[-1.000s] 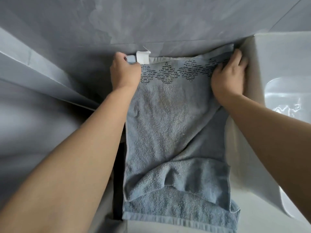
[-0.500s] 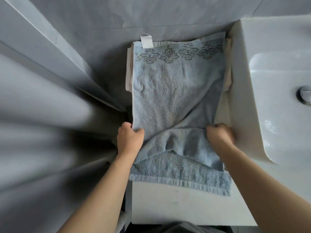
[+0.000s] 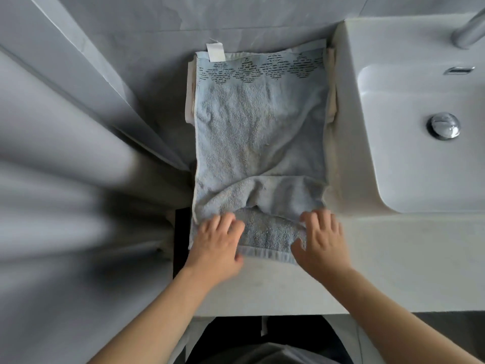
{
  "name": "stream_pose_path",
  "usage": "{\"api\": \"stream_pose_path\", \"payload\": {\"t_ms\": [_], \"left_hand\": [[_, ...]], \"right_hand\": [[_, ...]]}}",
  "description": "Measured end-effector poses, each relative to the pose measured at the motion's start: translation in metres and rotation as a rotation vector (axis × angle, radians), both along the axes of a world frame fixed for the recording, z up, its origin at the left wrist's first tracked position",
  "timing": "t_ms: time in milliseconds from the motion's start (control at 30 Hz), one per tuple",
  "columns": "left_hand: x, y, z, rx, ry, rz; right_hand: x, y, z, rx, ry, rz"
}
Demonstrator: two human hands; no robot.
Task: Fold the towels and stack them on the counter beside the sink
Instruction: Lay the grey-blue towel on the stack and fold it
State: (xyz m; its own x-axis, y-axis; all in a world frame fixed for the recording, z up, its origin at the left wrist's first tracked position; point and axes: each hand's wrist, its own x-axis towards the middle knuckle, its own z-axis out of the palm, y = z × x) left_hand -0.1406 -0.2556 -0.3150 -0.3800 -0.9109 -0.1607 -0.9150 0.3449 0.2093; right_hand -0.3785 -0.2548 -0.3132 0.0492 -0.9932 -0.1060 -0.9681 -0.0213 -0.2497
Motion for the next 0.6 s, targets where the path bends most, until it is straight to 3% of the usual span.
{"api": "stream_pose_path", "payload": {"t_ms": [167, 433, 600], "left_hand": [[-0.012, 0.015, -0.010, 0.052, -0.156, 0.032], [-0.039, 0.042, 0.022, 0.041, -0.266, 0.094], [-0.045, 0.071, 0.043, 0.084, -0.264, 0.102]], "right_hand": [[-0.015, 0.020, 0.001, 0.336, 0.284, 0.308], [-0.026, 0.028, 0.026, 0.415, 0.351, 0.424], [-0.036, 0.051, 0.060, 0.520, 0.338, 0.369]]}}
